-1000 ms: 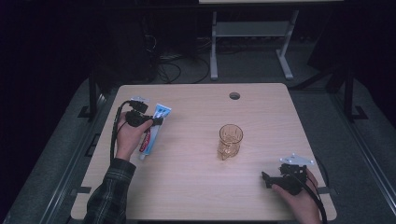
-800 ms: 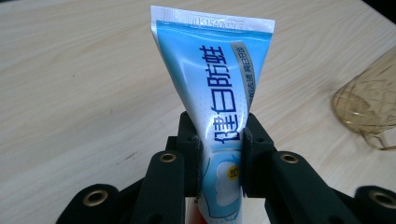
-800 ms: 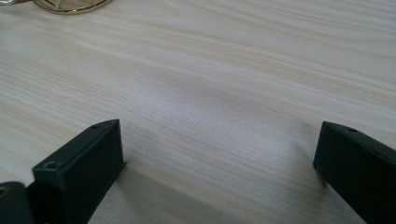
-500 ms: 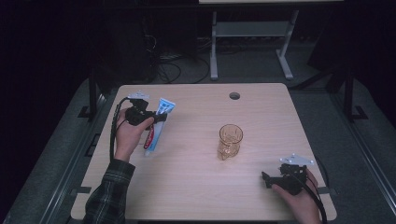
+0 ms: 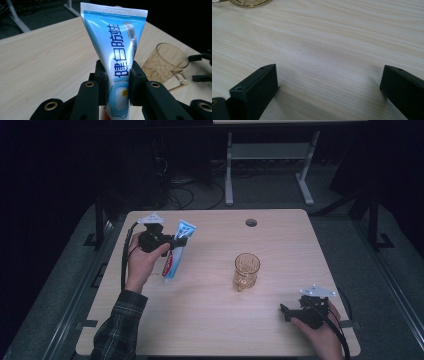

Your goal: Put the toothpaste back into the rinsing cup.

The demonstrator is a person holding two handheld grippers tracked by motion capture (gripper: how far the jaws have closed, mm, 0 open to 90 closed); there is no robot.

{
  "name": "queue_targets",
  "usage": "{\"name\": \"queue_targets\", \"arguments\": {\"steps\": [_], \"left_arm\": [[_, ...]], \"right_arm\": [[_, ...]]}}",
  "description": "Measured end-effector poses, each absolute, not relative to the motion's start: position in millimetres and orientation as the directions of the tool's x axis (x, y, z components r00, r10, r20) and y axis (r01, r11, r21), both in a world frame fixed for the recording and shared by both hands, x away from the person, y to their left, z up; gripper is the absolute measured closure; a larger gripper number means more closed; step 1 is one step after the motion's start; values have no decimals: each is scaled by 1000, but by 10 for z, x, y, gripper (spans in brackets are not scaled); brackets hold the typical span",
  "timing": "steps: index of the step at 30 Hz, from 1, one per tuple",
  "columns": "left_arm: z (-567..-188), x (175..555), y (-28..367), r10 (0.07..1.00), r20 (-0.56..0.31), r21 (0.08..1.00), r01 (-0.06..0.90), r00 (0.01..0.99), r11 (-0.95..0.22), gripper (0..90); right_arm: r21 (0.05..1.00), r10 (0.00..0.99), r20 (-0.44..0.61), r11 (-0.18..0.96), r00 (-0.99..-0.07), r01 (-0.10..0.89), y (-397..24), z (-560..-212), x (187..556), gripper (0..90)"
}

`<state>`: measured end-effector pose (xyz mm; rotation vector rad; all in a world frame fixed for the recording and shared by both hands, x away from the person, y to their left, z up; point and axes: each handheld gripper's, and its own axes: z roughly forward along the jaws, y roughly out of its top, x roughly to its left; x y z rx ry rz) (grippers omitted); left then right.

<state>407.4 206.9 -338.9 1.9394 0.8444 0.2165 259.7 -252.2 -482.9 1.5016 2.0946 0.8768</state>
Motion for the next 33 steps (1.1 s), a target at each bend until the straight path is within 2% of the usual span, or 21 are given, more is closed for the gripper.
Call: {"name": "queue_targets", "arguments": {"steps": [33], "left_arm": [[-3065,4018,1400,482,-145,876,339,864,-343,731]], "right_arm": [[699,943,27,220,-332,680,-2522,-4829,2597,9]]}}
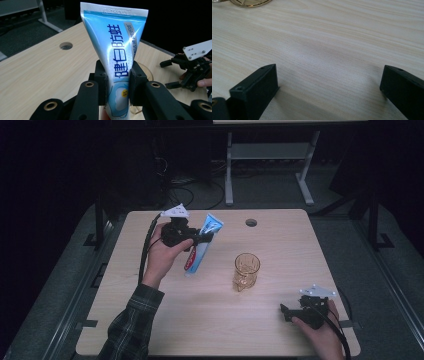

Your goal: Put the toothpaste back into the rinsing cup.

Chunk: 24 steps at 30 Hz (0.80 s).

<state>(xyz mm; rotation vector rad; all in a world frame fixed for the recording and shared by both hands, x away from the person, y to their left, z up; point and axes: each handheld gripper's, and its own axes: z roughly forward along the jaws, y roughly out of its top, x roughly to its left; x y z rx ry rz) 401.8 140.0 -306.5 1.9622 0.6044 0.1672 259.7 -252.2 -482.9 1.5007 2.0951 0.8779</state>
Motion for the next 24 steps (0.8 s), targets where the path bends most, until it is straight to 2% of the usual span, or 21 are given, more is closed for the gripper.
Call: {"name": "queue_targets", "arguments": {"steps": [24], "left_arm": [[-2896,4027,834,383,-117,897,263,916,-355,730]], "right_arm": [[700,940,27,225,-339,678,-2520,-4828,2596,8]]}}
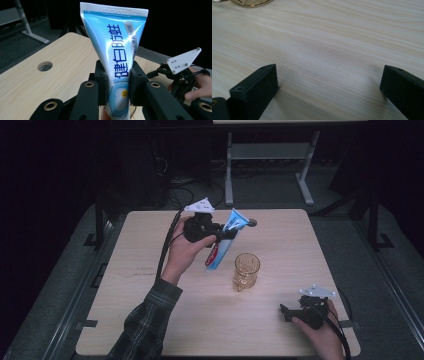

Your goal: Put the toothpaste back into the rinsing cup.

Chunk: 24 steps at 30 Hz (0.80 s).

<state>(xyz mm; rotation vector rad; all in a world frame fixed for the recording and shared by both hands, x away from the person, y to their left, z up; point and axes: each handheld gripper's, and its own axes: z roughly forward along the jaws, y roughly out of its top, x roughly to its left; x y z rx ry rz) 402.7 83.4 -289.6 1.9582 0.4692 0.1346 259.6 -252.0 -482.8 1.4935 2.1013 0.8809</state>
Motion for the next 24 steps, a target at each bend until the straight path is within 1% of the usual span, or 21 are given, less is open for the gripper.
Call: {"name": "queue_targets", "arguments": {"steps": [15,24], "left_arm": [[-2791,4100,474,327,-96,915,213,940,-343,730],[-2790,4139,272,294,-92,922,193,951,-336,728]], "right_arm": [[699,940,28,225,-340,679,-2518,-4827,2594,8],[699,940,29,224,-340,679,-2517,-4826,2593,8]]}}
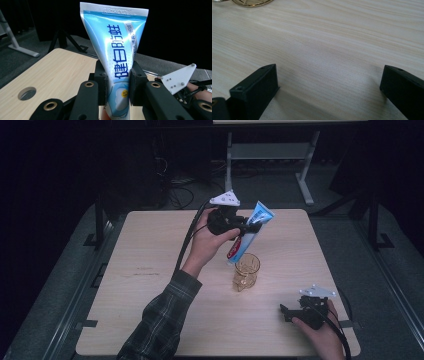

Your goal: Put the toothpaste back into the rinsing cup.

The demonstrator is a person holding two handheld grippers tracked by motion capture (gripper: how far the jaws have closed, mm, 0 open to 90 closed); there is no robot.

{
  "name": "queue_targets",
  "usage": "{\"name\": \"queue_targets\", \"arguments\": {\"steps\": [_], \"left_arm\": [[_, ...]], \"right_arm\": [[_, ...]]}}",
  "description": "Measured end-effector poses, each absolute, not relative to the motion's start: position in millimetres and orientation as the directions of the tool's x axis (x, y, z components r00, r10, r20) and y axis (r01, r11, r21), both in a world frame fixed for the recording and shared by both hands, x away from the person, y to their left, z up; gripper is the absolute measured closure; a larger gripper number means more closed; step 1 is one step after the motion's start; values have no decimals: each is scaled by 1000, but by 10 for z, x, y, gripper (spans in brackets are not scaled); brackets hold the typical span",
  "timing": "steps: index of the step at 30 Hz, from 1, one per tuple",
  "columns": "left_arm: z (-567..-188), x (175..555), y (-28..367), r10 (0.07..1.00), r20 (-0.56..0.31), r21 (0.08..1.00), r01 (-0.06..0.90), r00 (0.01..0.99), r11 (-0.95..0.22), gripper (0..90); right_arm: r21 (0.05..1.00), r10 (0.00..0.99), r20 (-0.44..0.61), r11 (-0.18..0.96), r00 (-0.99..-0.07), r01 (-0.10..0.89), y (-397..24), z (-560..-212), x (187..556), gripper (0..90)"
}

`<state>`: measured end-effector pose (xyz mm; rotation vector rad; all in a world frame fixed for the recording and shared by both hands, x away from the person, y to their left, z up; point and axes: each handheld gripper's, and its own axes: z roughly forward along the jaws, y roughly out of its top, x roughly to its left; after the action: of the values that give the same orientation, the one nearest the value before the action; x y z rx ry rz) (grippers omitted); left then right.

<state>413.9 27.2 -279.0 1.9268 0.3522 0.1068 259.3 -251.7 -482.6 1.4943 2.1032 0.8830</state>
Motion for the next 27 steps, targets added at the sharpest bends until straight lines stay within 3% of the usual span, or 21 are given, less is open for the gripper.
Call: {"name": "queue_targets", "arguments": {"steps": [27], "left_arm": [[-3017,4227,-9,242,-99,925,179,965,-334,725]], "right_arm": [[700,939,30,226,-343,677,-2516,-4828,2594,9]]}}
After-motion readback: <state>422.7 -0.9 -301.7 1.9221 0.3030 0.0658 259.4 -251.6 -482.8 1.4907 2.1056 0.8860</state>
